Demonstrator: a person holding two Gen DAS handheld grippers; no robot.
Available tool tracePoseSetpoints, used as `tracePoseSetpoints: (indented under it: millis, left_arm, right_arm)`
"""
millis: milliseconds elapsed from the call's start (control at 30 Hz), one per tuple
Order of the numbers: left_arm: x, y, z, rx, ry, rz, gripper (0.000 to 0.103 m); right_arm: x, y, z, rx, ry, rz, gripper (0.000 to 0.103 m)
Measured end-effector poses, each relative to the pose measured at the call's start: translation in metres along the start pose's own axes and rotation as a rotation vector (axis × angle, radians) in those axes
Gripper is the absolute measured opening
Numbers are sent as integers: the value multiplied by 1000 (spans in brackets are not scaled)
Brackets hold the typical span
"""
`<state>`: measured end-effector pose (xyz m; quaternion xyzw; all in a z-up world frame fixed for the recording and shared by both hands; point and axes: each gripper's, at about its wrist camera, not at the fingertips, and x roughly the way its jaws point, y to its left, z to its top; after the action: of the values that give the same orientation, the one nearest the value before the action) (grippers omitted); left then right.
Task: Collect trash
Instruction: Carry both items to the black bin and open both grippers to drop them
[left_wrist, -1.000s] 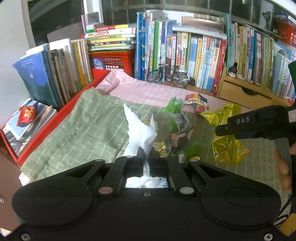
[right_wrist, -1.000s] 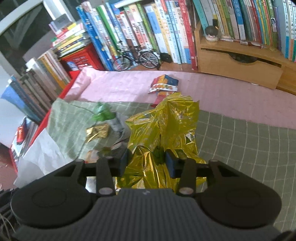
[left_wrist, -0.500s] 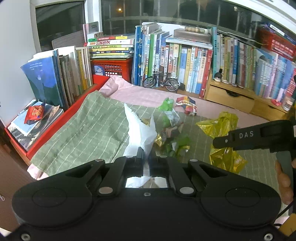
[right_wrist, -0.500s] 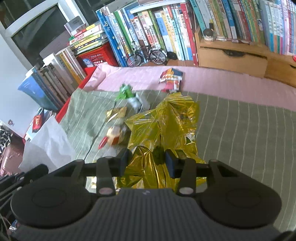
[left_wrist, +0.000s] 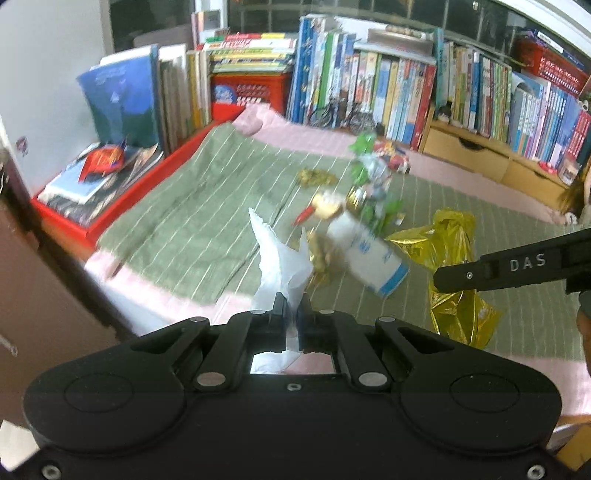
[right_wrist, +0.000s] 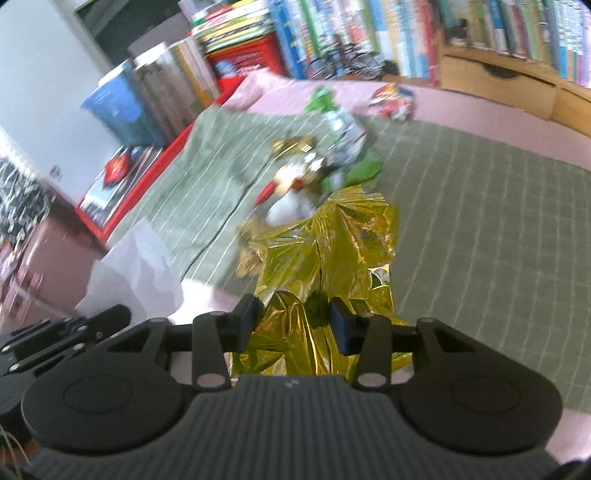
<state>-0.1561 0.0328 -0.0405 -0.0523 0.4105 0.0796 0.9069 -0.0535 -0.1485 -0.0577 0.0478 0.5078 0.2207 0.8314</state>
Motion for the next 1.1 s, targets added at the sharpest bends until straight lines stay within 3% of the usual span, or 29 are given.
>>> tracePoseSetpoints:
  millis: [533,833,1100]
  left_arm:
    - [14,63,-110,-81,161,-21,6]
    - [46,76,-156,-50,215,-45,7]
    - [72,94,-177,-74,245,-56,9]
  right_arm:
    - [38,76,-88,-193,184,102,47]
    - [78,92,-128,-286,277,149,48]
    - [122,89,-148,-315,335,130,48]
